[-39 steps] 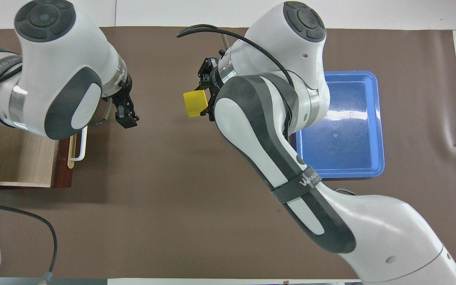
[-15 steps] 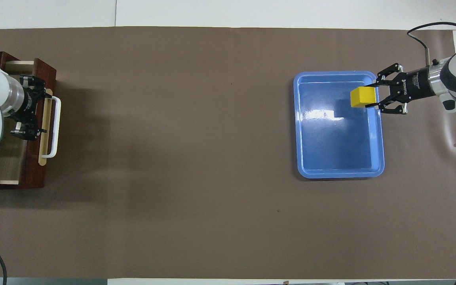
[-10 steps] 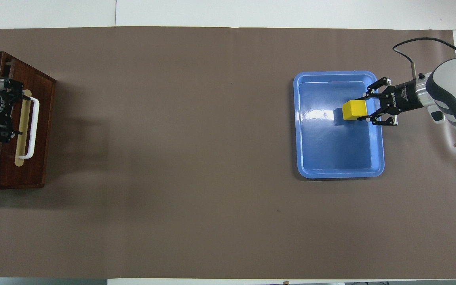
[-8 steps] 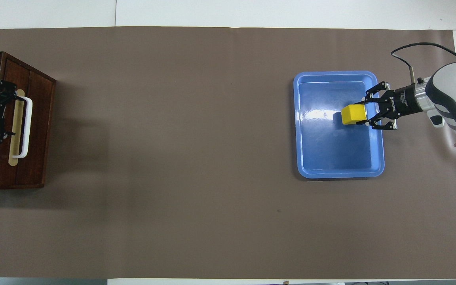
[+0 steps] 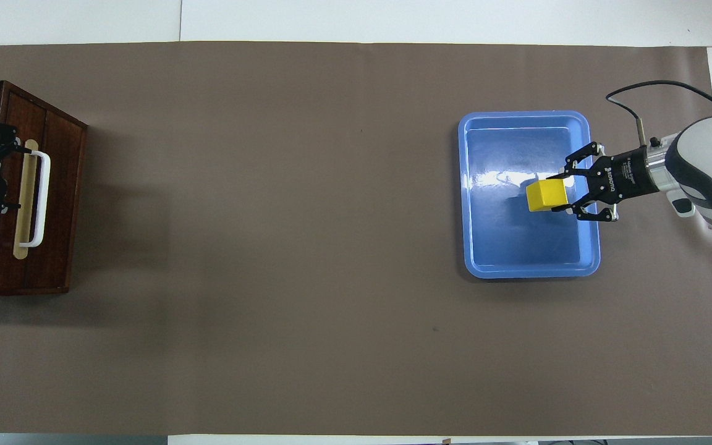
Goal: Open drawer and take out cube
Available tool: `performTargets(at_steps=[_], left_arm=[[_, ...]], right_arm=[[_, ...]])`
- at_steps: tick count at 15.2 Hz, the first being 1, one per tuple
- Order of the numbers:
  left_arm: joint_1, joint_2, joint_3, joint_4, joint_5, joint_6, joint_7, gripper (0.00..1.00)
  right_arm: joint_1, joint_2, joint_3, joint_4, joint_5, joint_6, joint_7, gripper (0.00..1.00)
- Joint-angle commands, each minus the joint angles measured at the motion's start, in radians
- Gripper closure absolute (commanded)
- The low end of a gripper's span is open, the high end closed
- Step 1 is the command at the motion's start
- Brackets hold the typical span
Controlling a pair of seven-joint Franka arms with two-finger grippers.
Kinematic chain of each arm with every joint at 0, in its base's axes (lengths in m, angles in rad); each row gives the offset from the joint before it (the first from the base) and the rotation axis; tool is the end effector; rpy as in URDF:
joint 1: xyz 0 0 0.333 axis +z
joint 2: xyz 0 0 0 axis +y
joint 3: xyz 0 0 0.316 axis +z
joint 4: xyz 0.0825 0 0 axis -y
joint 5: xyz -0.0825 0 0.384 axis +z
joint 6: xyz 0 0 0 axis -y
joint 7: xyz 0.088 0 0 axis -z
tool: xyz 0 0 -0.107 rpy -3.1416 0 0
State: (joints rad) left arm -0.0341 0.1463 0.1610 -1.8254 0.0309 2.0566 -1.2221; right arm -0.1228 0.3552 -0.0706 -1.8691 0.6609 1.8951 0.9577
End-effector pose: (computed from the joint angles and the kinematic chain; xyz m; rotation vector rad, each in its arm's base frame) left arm 0.6054 0.0748 0.4617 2.4650 1.9390 0.1580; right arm 0.5981 -0.0690 0.3146 -1.9682 1.7844 0.6849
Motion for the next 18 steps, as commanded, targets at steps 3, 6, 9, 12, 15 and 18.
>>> performTargets(at_steps=[3,6,9,12,15,18], left_arm=[[-0.01,-0.121,-0.078,0.008,-0.019,-0.142,0.157,0.0],[-0.007,-0.172,-0.147,0.017,-0.026,-0.28,0.347,0.0],[-0.026,-0.165,-0.162,0.084,-0.043,-0.407,0.591,0.0],[-0.024,-0.162,-0.164,0.092,-0.046,-0.418,0.838,0.0],[-0.024,-0.139,-0.166,0.147,-0.045,-0.475,1.014,0.0],[-0.023,-0.139,-0.215,0.178,-0.046,-0.49,1.041,0.0]], right_arm=[[-0.02,-0.045,-0.006,-0.09,-0.053,0.065,-0.054,1.0],[-0.021,-0.054,-0.009,-0.104,-0.057,0.113,-0.045,1.0],[-0.012,-0.097,-0.009,-0.163,-0.057,0.156,-0.04,1.0],[0.012,-0.182,-0.006,-0.258,-0.057,0.229,-0.024,1.0],[0.011,-0.197,-0.008,-0.278,-0.057,0.226,-0.02,1.0],[0.012,-0.208,-0.006,-0.309,-0.057,0.255,-0.03,1.0]])
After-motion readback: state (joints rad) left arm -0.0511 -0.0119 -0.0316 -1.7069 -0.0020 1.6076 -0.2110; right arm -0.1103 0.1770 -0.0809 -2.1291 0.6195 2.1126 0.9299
